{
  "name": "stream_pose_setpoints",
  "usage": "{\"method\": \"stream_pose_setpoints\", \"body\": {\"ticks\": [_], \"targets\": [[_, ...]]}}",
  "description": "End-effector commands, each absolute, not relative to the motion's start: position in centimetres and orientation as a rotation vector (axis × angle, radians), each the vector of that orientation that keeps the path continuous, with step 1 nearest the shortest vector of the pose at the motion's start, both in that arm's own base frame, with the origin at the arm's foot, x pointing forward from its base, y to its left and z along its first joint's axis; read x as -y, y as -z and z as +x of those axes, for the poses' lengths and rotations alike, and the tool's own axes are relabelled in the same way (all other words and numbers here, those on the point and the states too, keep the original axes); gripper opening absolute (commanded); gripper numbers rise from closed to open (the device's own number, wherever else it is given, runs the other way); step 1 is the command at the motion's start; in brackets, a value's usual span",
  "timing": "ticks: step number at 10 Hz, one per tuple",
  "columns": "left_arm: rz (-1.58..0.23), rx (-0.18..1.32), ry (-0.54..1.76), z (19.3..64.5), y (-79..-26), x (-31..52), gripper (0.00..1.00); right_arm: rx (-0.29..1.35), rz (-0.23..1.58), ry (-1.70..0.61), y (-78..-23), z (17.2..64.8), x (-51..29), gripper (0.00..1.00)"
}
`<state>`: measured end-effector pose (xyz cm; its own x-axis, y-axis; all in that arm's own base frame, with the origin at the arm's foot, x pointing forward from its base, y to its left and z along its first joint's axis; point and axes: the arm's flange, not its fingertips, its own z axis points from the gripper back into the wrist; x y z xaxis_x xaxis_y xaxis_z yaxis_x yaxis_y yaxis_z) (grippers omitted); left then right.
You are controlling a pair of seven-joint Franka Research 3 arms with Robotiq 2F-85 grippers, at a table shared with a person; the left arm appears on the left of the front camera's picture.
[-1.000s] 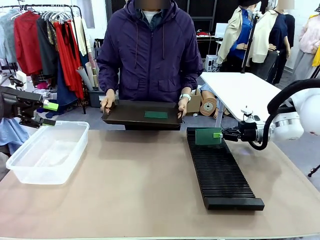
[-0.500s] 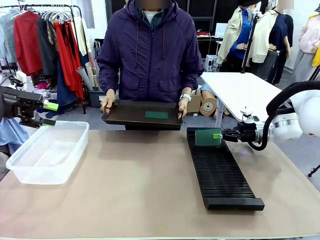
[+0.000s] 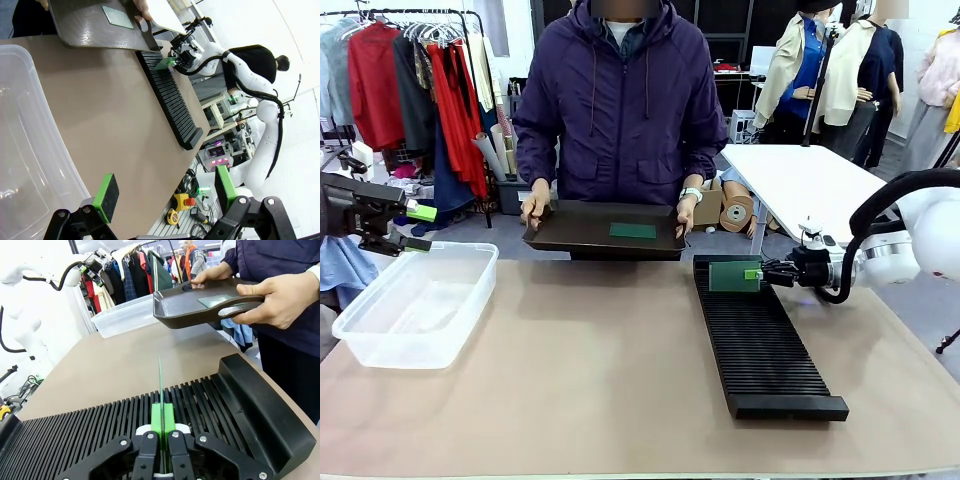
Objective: Sort PCBs into racks and boxes based on the side picked up.
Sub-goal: If the short side of the Blank PCB is picked up, insert it into the PCB Rack ; if the long side is picked up, place it in the Organizing box.
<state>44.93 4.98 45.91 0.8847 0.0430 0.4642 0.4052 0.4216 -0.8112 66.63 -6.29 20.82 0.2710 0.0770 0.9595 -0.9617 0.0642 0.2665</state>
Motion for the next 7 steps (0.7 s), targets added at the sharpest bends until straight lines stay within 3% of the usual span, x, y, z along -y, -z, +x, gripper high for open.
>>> {"method": "stream_pose_setpoints", "body": {"ticks": [1,3,4,7], "targets": [[-1.121,0.456,0.236,44.9,-46.0,-5.0,1.0,0.956,1.231,-1.013,-19.8,67.1,6.6,0.0],[-1.121,0.456,0.236,44.9,-46.0,-5.0,1.0,0.958,1.238,-0.994,-19.9,66.9,7.1,0.0],[-1.121,0.456,0.236,44.9,-46.0,-5.0,1.0,0.957,1.244,-0.982,-20.2,66.8,7.3,0.1],[-1.121,0.456,0.236,44.9,-46.0,-5.0,1.0,0.993,1.253,-0.932,-21.0,66.7,7.6,0.62]]}}
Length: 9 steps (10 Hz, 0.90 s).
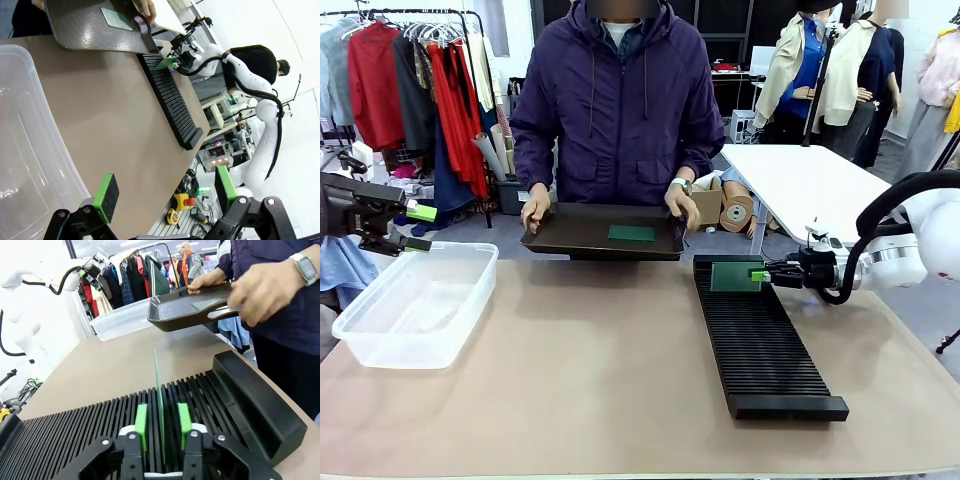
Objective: Sort PCBs into racks and boxes based on the side picked up.
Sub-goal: If the short side of the Blank PCB is picked up, insert it into the PCB Rack ; if the long side is picked up, place it in the Organizing box.
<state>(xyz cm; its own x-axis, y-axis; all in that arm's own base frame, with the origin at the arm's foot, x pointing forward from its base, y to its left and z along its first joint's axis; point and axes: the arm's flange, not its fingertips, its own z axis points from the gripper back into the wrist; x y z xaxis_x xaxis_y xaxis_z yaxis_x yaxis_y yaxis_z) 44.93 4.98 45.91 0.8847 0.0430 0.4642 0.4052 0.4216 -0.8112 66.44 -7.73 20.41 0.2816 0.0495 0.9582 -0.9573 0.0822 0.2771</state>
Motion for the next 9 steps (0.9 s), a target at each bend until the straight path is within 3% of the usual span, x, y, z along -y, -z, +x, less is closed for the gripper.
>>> {"method": "stream_pose_setpoints", "body": {"ticks": [1,2,9], "targets": [[-1.121,0.456,0.236,44.9,-46.04,-5.05,1.0,1.001,1.262,-0.929,-21.29,66.69,7.74,0.8],[-1.121,0.456,0.236,44.9,-46.04,-5.05,1.0,1.012,1.276,-0.92,-21.53,66.68,7.92,0.98],[-1.121,0.456,0.236,44.9,-46.04,-5.05,1.0,1.024,1.25,-0.934,-21.01,66.54,8.5,1.0]]}}
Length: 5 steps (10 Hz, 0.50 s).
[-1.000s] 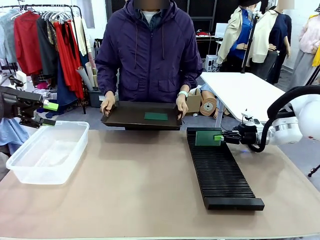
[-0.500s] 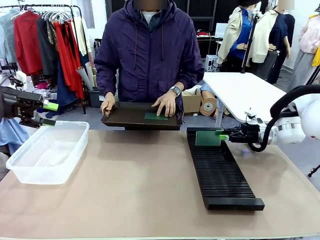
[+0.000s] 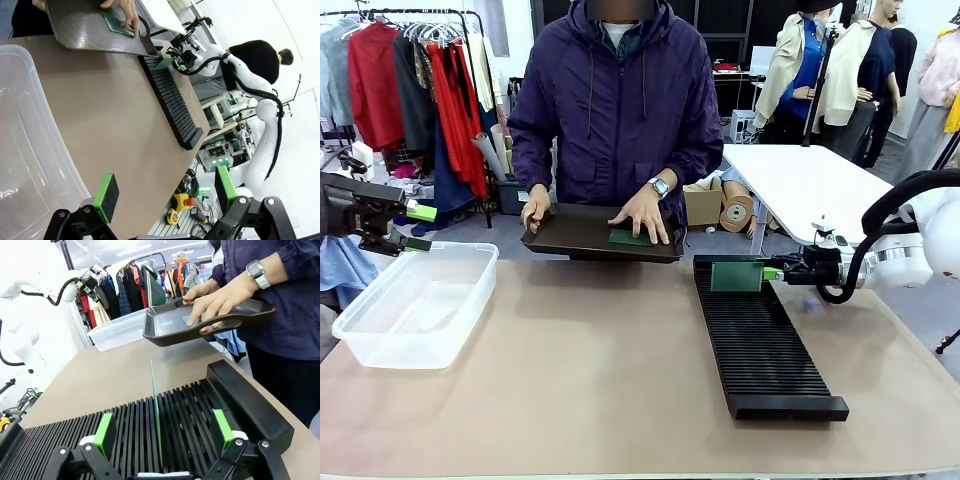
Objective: Sort PCBs into racks and boxes based on the side picked up.
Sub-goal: If the short side of the Blank PCB is picked up, insert it into the PCB Rack ; if the long side is picked up, place it in the Organizing box.
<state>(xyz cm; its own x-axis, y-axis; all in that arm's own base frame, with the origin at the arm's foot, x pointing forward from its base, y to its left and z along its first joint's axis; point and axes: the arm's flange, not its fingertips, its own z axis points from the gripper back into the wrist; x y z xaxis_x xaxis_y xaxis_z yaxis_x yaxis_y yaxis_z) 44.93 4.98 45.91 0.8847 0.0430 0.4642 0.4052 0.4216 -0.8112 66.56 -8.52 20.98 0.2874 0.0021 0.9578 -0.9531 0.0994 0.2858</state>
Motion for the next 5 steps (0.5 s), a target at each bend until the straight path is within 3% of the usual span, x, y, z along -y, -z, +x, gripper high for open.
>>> {"method": "stream_pose_setpoints", "body": {"ticks": [1,5], "targets": [[-1.121,0.456,0.236,44.9,-46.04,-5.05,1.0,1.024,1.25,-0.934,-21.01,66.54,8.5,1.0],[-1.121,0.456,0.236,44.9,-46.04,-5.05,1.0,1.024,1.25,-0.934,-21.01,66.54,8.5,1.0]]}}
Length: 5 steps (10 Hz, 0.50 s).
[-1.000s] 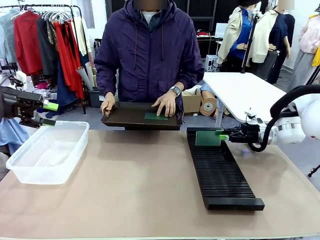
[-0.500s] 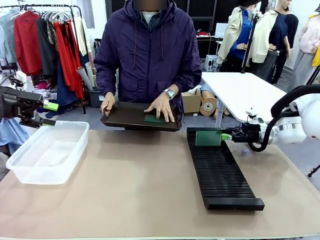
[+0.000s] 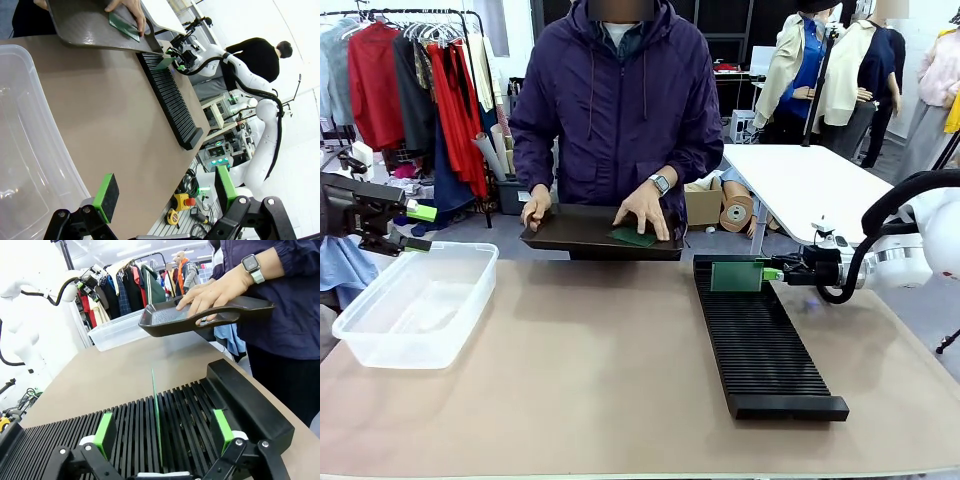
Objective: Sort PCBs into racks and boxes based on the side picked up.
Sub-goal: If the short side of the Blank PCB is picked up, insert it into the PCB Rack ; if the long side is picked up, place it in the Organizing box, then pick up the Blank PCB handed by the Human.
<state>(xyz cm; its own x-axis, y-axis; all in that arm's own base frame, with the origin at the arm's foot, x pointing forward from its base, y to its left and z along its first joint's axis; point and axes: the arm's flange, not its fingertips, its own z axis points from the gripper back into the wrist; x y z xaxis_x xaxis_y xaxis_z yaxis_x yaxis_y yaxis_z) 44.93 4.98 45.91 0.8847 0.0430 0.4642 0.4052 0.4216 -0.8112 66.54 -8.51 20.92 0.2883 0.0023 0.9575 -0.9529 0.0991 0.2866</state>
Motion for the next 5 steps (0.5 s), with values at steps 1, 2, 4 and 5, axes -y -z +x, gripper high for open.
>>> {"method": "stream_pose_setpoints", "body": {"ticks": [1,2,4,5], "targets": [[-1.121,0.456,0.236,44.9,-46.04,-5.05,1.0,1.024,1.25,-0.934,-21.01,66.54,8.5,1.0],[-1.121,0.456,0.236,44.9,-46.04,-5.05,1.0,1.024,1.25,-0.934,-21.01,66.54,8.5,1.0],[-1.121,0.456,0.236,44.9,-46.04,-5.05,1.0,1.024,1.25,-0.934,-21.01,66.54,8.5,1.0],[-1.121,0.456,0.236,44.9,-46.04,-5.05,1.0,1.024,1.25,-0.934,-21.01,66.54,8.5,1.0]]}}
